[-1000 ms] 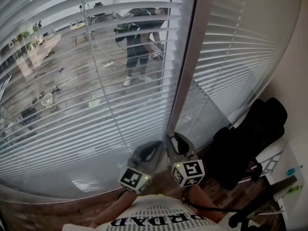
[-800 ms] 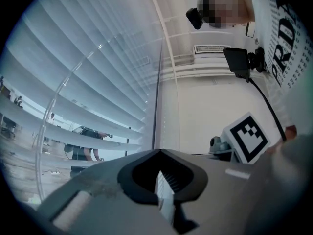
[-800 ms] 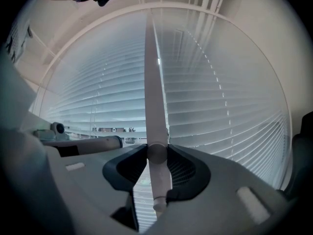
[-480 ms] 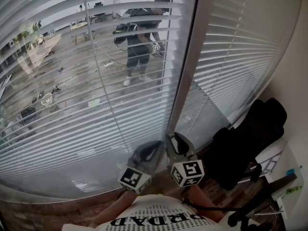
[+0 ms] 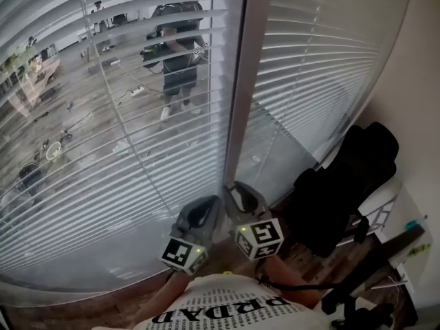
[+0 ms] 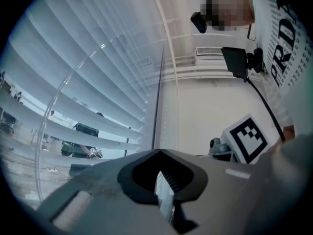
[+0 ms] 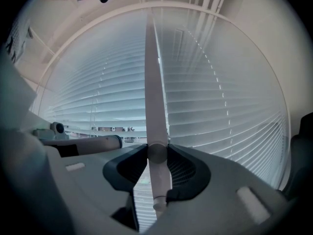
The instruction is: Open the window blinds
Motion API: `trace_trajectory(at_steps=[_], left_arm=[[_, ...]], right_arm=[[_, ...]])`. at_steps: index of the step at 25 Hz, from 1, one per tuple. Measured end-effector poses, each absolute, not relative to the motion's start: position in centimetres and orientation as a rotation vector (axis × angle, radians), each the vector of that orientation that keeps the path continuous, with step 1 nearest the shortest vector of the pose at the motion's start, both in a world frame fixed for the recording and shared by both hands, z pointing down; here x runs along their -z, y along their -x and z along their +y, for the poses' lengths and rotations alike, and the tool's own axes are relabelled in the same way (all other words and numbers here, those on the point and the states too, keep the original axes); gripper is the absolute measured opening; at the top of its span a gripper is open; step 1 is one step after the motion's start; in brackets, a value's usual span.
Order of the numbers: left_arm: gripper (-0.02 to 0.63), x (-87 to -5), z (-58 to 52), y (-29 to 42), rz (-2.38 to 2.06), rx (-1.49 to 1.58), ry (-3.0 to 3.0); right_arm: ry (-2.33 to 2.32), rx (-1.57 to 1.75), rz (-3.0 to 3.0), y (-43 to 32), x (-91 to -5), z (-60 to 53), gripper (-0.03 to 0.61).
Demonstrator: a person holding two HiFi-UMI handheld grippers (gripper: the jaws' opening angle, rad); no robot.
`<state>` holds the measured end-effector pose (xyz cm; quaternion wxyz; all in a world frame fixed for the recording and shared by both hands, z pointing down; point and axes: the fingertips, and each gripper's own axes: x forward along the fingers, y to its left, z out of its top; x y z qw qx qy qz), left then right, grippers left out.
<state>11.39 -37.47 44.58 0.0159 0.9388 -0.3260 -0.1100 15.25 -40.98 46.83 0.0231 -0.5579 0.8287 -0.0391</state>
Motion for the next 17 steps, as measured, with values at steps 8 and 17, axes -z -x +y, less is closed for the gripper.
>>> trace_trajectory(at_steps=[8,17], left_arm=[[-0.008,-45.3,-37.2,-10.5,-1.012,0.323,-2.955],[-0.008,-44.9,-37.9,-10.6,-0.994,0.317,-2.942]], right_arm=[[1.723,0.112,2.567,-14.5,-46.9,-40.6,0.13],[1.725,0.095,2.563,-14.4,-46.0,-41.4,0.13]])
